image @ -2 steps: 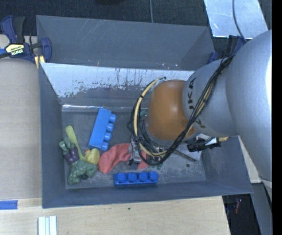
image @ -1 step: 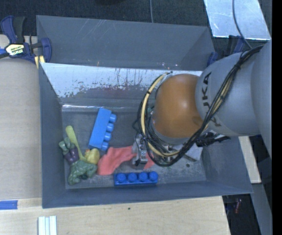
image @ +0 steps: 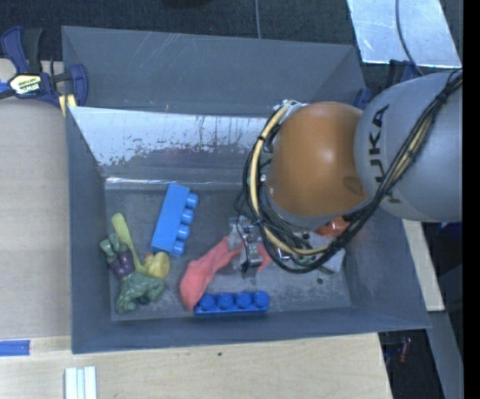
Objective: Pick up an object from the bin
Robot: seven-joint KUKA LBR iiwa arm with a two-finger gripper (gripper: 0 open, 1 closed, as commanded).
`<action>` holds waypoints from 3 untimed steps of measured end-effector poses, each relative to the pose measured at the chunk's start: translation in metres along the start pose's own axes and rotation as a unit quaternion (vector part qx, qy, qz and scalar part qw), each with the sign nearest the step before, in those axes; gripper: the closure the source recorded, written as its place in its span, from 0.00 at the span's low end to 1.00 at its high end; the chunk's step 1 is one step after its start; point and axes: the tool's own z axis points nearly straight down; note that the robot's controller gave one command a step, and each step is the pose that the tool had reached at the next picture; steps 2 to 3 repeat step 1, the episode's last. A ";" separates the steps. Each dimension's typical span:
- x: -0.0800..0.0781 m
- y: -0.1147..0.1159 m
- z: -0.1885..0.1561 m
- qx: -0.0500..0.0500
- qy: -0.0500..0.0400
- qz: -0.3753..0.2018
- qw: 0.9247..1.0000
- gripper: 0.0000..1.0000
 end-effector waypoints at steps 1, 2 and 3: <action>0.000 0.002 -0.074 0.000 0.001 0.075 0.997 1.00; 0.000 0.002 -0.074 0.000 0.001 0.075 0.997 1.00; 0.000 0.002 -0.074 0.000 0.001 0.075 0.997 1.00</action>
Offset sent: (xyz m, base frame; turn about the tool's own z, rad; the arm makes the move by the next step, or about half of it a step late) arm 0.0090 0.0167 0.2017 0.0739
